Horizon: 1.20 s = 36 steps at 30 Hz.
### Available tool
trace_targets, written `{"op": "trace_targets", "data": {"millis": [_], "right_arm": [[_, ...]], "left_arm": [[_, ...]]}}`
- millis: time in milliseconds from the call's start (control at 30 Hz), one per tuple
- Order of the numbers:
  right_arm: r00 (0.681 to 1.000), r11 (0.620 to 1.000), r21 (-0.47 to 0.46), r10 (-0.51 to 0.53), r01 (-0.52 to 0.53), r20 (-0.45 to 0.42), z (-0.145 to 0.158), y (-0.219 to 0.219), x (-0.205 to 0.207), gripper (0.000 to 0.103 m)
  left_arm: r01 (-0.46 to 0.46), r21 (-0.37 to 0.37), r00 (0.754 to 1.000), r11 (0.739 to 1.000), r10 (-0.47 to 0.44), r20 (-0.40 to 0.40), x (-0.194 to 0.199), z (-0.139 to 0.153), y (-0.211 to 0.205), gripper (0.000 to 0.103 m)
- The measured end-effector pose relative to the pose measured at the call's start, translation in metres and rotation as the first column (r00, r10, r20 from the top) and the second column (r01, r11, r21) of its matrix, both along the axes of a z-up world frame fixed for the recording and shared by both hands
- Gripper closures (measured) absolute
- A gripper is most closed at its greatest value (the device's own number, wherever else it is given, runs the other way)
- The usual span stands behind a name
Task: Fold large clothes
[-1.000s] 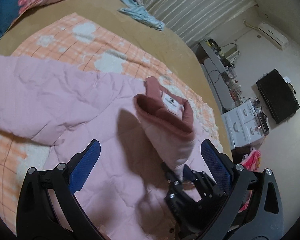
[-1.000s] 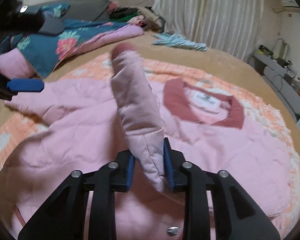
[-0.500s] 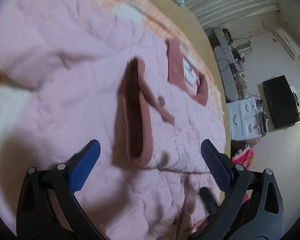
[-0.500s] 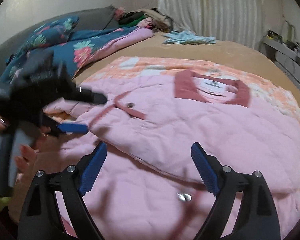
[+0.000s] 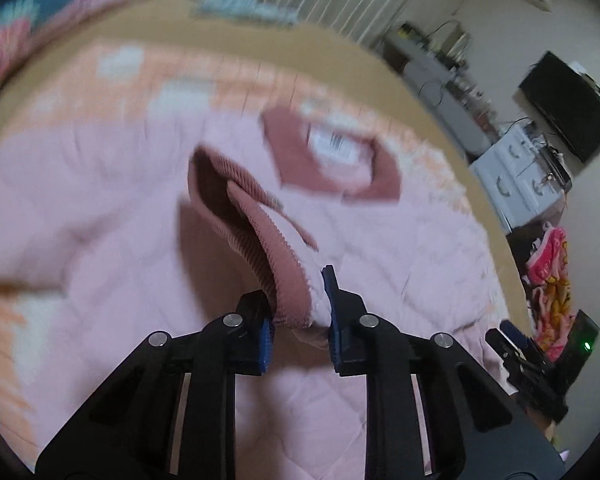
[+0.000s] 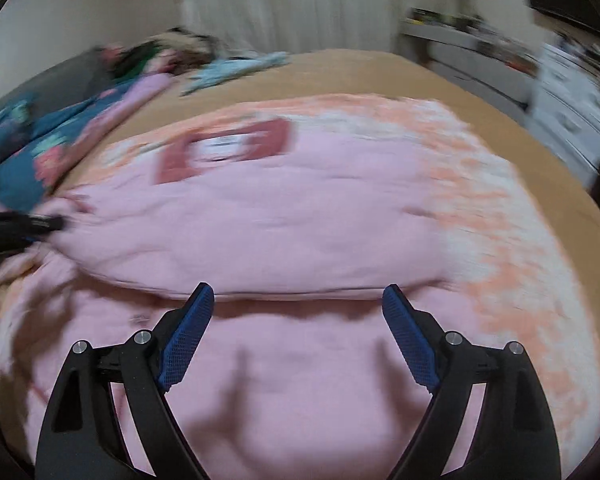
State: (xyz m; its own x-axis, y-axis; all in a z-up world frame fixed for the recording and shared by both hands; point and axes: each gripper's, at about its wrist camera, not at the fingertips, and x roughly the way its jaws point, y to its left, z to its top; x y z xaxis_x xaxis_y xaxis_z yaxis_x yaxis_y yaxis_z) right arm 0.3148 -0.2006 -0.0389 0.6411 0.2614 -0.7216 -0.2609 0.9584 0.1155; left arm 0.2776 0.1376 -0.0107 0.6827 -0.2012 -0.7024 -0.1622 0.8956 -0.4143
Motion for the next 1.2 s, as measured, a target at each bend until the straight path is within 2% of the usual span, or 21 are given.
{"op": "trace_targets", "data": {"millis": [100,200,367,500,700,800,1033,1100,1167,1200], "right_arm": [[0.999,0.998,0.023,-0.052,0.052,0.002,0.006,-0.019,0.008,0.017],[0.998,0.998,-0.002,-0.060,0.060,0.001,0.007,-0.017,0.016,0.014],[1.000,1.000,-0.014,0.011,-0.011,-0.018,0.003,0.013,0.033,0.014],[0.998,0.999,-0.031,0.043,-0.045,-0.056,-0.006,0.035,0.051,0.013],[0.989,0.998,-0.064,-0.009,0.000,-0.147,-0.038,0.039,0.073,0.013],[0.987,0.996,-0.081,-0.034,0.022,-0.157,-0.051,0.034,0.078,0.013],[0.987,0.995,-0.089,-0.062,0.049,-0.151,-0.064,0.030,0.079,0.013],[0.983,0.995,-0.048,-0.098,0.092,-0.157,-0.055,0.028,0.073,0.013],[0.984,0.995,0.035,-0.092,0.099,-0.154,-0.042,0.025,0.064,0.012],[0.985,0.994,0.053,-0.087,0.096,-0.148,-0.036,0.025,0.059,0.012]], "left_arm": [[-0.007,0.060,0.999,0.998,0.004,0.047,-0.001,0.018,0.006,0.089],[-0.021,0.106,1.000,0.994,0.020,0.011,0.008,0.007,0.012,0.089],[-0.045,0.097,0.995,0.994,0.054,-0.090,0.011,-0.033,0.021,0.089],[-0.049,0.122,0.991,0.991,0.064,-0.119,0.005,-0.050,0.025,0.088],[-0.048,0.135,0.988,0.990,0.067,-0.136,0.001,-0.062,0.022,0.086],[-0.048,0.122,0.988,0.991,0.065,-0.142,0.001,-0.066,0.022,0.084],[-0.059,0.141,0.984,0.988,0.081,-0.158,0.001,-0.068,0.022,0.072],[-0.068,0.149,0.983,0.986,0.092,-0.161,-0.001,-0.065,0.021,0.069],[-0.070,0.149,0.983,0.986,0.094,-0.155,-0.006,-0.059,0.021,0.057],[-0.068,0.153,0.984,0.986,0.091,-0.151,-0.008,-0.056,0.020,0.054]]}}
